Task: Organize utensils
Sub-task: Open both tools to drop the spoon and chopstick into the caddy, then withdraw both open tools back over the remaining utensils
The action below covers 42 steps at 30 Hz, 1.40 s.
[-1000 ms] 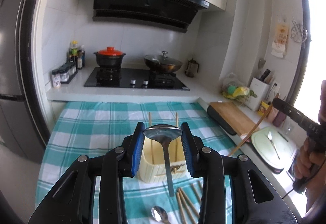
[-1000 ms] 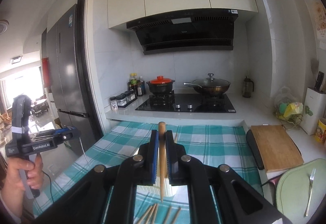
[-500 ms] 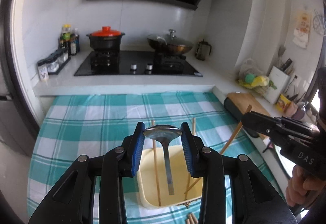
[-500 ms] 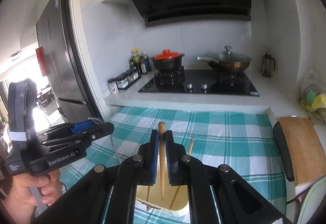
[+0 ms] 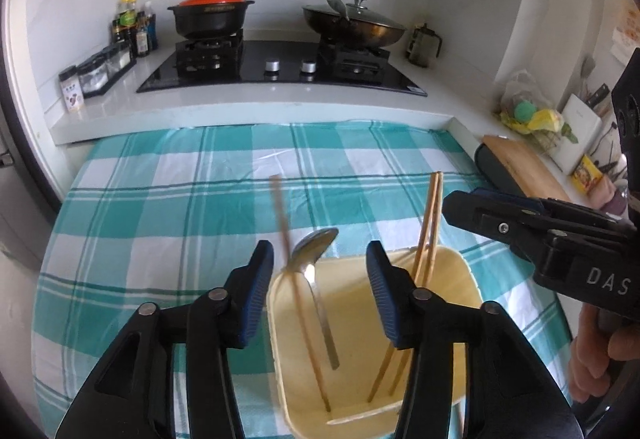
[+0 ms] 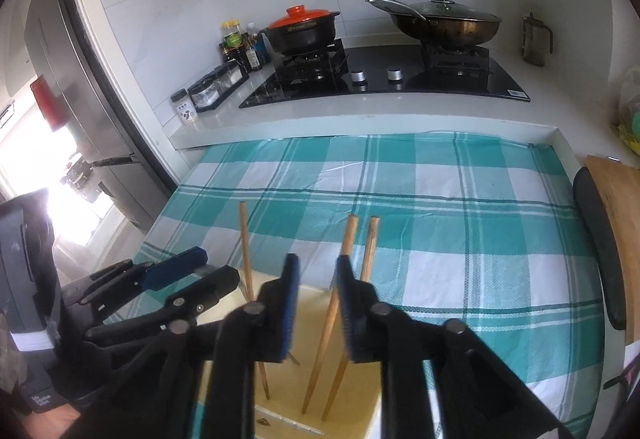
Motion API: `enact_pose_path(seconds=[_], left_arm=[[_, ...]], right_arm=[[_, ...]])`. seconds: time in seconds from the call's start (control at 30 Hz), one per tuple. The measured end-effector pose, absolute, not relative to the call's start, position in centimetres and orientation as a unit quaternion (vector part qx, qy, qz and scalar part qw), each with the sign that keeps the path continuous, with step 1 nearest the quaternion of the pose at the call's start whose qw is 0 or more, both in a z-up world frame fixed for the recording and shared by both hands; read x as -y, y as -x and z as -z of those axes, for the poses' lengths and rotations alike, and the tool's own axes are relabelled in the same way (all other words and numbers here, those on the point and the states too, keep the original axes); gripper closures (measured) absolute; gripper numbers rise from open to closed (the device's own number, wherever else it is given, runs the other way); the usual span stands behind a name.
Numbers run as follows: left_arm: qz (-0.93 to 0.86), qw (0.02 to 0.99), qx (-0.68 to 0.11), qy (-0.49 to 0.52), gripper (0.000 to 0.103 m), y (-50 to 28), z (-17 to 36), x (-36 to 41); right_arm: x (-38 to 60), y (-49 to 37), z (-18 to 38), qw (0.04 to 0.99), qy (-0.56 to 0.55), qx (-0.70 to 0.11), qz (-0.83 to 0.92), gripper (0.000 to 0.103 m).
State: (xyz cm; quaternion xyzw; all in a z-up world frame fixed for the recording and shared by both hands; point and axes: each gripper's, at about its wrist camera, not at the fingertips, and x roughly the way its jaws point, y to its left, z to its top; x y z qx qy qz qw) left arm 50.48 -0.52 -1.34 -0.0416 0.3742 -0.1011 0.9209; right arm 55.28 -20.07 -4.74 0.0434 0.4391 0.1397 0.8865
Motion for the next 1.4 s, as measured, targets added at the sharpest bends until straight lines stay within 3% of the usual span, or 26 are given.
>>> enact_pose_path(seconds=[0.03, 0.2, 0.4, 0.83, 1.07, 1.4], left_arm=[[0.099, 0.923, -0.371, 0.040, 0.043, -50.1, 1.0, 0.3], [0.089, 0.931, -0.353, 0.017, 0.026, -45.9, -1.1, -1.1], [0.079, 0.926, -0.367, -0.029, 0.017, -38.2, -1.2, -3.3], [0.039, 0.919, -0.391, -0.021, 0.016, -22.5, 6.0, -3.7], [0.027, 0.923, -0.384, 0.023, 0.015, -19.1, 8.1, -1.7], [-0.002, 0.921, -0.389, 0.006, 0.015, -18.0, 10.3, -0.7]], right_arm=[[20.4, -55.1, 4.5, 0.889, -0.050, -0.433, -0.138, 0.056], [21.4, -52.2, 2.1, 0.903, -0.038, -0.408, -0.132, 0.053], [22.8, -44.7, -0.2, 0.906, 0.027, -0.402, -0.127, 0.049], [27.3, -26.1, 1.2, 0.931, 0.111, -0.347, -0.033, 0.048], [27.6, -19.6, 5.4, 0.940, 0.050, -0.337, 0.006, 0.048], [25.5, -15.3, 10.5, 0.939, 0.055, -0.340, 0.018, 0.048]])
